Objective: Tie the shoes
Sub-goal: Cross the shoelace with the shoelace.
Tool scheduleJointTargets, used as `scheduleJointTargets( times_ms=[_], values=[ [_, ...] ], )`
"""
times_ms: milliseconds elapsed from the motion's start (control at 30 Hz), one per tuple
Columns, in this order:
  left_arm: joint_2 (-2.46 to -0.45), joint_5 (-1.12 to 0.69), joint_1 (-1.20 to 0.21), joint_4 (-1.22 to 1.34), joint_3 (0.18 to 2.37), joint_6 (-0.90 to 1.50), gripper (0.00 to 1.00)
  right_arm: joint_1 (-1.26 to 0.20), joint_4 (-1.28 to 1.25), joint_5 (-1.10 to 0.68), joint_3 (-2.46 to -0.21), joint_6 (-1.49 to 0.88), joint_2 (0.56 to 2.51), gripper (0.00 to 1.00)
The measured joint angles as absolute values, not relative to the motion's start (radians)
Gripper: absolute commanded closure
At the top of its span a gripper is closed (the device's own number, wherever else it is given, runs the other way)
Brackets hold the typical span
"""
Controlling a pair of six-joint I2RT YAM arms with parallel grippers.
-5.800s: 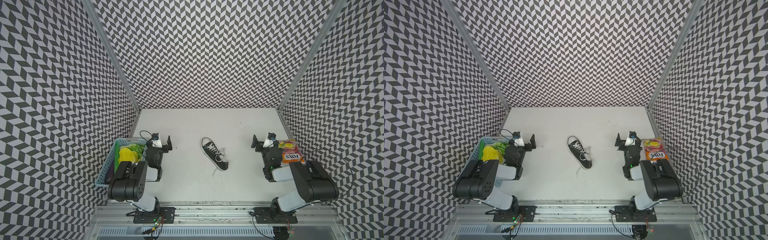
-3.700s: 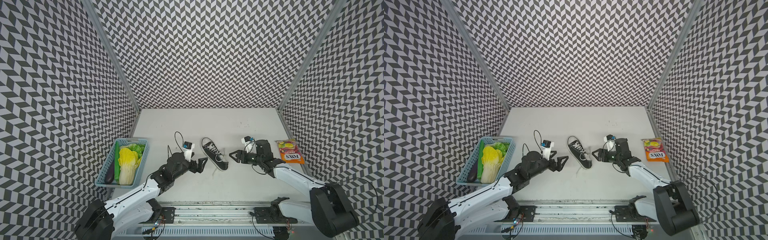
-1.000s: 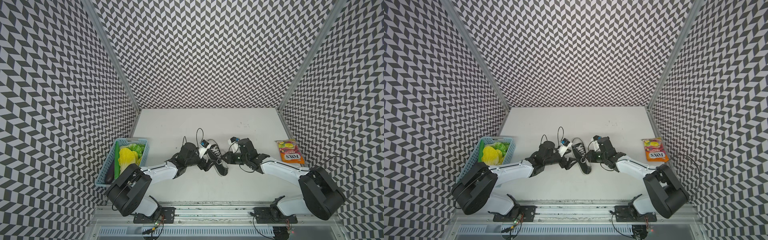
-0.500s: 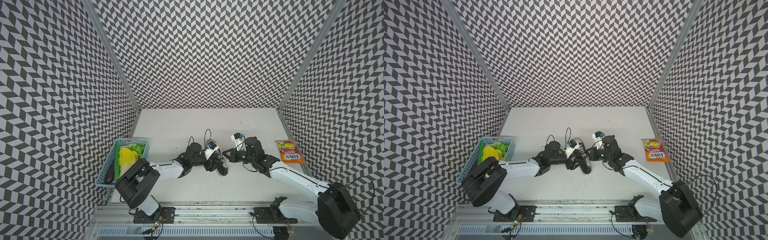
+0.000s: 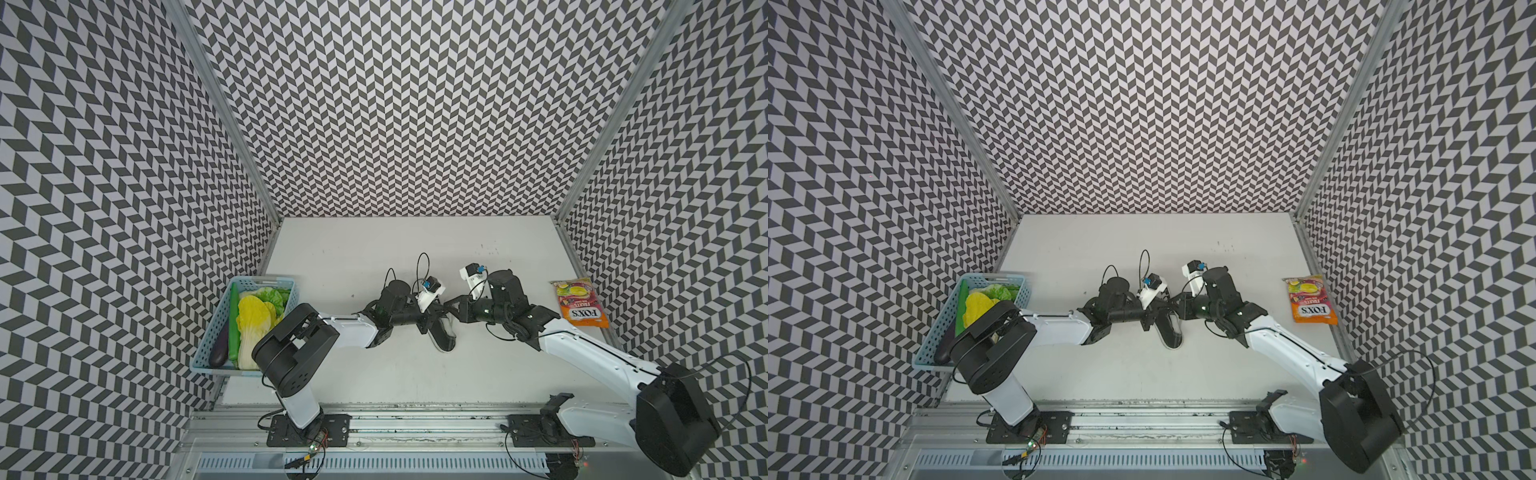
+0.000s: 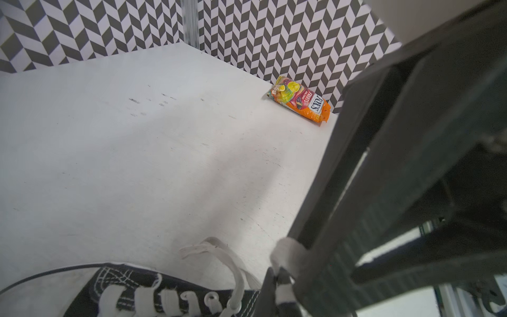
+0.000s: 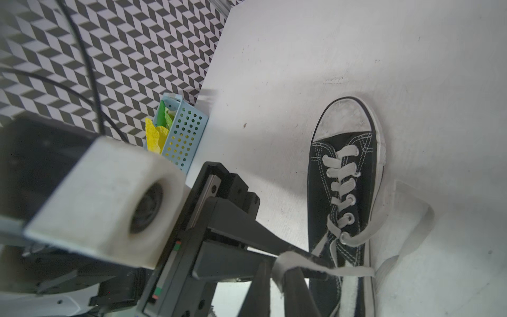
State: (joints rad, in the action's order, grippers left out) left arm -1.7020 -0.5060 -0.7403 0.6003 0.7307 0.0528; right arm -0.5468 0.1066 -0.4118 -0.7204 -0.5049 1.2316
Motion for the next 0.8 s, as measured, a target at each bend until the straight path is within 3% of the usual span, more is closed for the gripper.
scheduleJointTargets(
  times_ms=[100, 200, 500, 800],
  values=[
    [-1.662, -0.483, -0.738, 0.590, 0.704, 0.054, 1.00, -0.547, 0.115, -0.365, -0.736, -0.477, 1.224, 0.41],
    [-1.623, -0.472, -0.729, 0.575, 0.684, 0.059, 1.00, -0.547, 0.092, -0.308, -0.706, -0.440, 1.171, 0.35],
    [-1.587, -0.501, -0.678, 0.542, 0.664, 0.099, 1.00, -0.549, -0.156, -0.277, -0.331, -0.309, 0.900, 0.37],
    [-1.588, -0.544, -0.676, 0.506, 0.671, 0.106, 1.00, -0.567, -0.332, -0.307, -0.297, -0.215, 0.993, 0.40]
  ],
)
